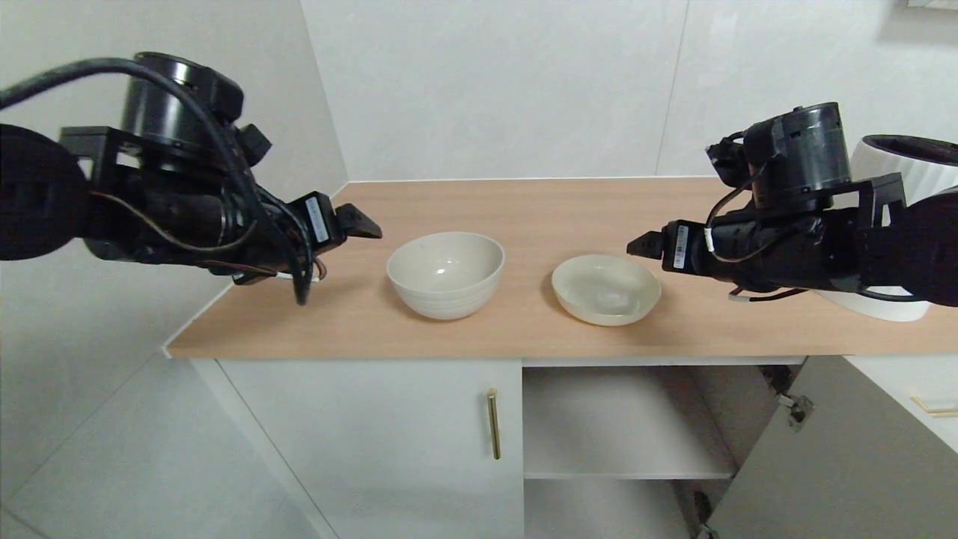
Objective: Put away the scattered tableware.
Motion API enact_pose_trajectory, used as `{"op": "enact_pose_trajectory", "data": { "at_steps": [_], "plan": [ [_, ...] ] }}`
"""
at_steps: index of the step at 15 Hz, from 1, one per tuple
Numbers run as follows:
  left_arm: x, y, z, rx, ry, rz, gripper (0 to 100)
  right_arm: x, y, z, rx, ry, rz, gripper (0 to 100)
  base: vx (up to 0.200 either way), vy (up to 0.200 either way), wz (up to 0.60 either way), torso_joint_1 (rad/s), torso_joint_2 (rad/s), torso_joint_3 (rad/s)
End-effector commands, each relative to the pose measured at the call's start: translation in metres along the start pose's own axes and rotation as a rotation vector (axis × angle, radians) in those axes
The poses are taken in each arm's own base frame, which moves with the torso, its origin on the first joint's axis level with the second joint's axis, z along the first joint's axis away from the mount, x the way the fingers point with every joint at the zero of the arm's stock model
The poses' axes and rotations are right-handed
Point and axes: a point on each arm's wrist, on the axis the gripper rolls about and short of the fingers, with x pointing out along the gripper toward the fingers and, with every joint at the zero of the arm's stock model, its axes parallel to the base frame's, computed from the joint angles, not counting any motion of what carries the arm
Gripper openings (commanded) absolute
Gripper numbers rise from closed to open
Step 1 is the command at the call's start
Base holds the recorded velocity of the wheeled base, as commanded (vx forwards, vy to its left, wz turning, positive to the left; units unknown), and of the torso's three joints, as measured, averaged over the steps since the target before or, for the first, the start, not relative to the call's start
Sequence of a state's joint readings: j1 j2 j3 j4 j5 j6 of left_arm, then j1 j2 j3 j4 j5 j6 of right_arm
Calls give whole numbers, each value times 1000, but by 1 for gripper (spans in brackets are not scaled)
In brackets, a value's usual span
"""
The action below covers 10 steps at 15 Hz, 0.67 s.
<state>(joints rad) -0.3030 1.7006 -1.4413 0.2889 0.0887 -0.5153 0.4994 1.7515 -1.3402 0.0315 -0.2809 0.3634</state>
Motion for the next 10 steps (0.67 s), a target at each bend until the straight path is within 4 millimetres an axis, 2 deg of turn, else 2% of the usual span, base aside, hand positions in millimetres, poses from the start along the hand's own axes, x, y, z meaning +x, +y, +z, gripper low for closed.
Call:
{"op": "enact_pose_trajectory", "data": {
  "at_steps": [1,5,10],
  "plan": [
    [37,-13,-13,25,21,5,100,3,1,-2,-3,8,-1,100,0,0,0,0,0,0],
    [42,-16,-14,34,14,-4,100,3,1,-3,-5,11,0,100,0,0,0,0,0,0],
    [58,-15,-21,40,42,9,100,5,2,-5,-8,17,0,100,0,0,0,0,0,0]
  ]
}}
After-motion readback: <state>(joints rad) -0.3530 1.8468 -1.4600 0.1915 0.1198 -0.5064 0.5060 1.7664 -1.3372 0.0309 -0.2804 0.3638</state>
